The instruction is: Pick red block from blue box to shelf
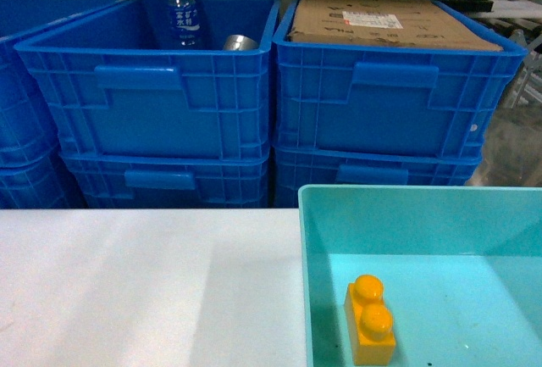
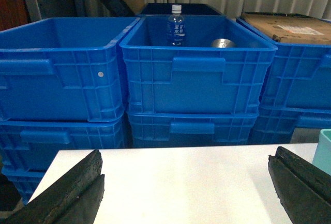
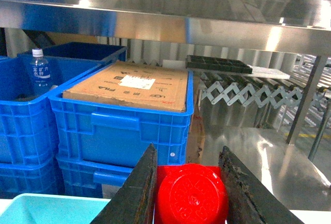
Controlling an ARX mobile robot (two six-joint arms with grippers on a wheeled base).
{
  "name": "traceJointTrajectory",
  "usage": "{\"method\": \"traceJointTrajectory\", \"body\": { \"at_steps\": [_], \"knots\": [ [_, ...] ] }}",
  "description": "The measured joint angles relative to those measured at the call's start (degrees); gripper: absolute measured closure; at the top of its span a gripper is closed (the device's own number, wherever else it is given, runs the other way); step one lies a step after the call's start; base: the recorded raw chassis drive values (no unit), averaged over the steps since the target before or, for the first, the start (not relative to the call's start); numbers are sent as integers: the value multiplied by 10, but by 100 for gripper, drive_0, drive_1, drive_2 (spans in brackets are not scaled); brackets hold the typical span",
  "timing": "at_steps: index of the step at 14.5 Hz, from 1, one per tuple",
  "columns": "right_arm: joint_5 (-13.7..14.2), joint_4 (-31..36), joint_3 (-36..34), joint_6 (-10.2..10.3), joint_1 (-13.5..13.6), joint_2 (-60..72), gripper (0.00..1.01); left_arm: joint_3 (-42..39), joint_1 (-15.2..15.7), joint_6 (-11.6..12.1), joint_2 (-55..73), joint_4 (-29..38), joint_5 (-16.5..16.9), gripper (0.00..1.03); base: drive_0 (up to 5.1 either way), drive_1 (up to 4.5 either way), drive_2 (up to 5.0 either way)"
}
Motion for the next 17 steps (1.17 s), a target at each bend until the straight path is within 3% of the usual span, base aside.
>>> {"method": "traceJointTrajectory", "body": {
  "at_steps": [1,2,5,10,17],
  "knots": [
    [33,-17,-38,12,38,-51,73,0,0,0,0,0,0,5,0,0,0],
    [41,3,-81,43,42,8,73,0,0,0,0,0,0,5,0,0,0],
    [22,29,-81,60,23,25,73,0,0,0,0,0,0,5,0,0,0],
    [-4,1,-81,89,3,30,73,0,0,0,0,0,0,5,0,0,0],
    [-20,5,-81,117,-8,24,73,0,0,0,0,0,0,5,0,0,0]
  ]
}}
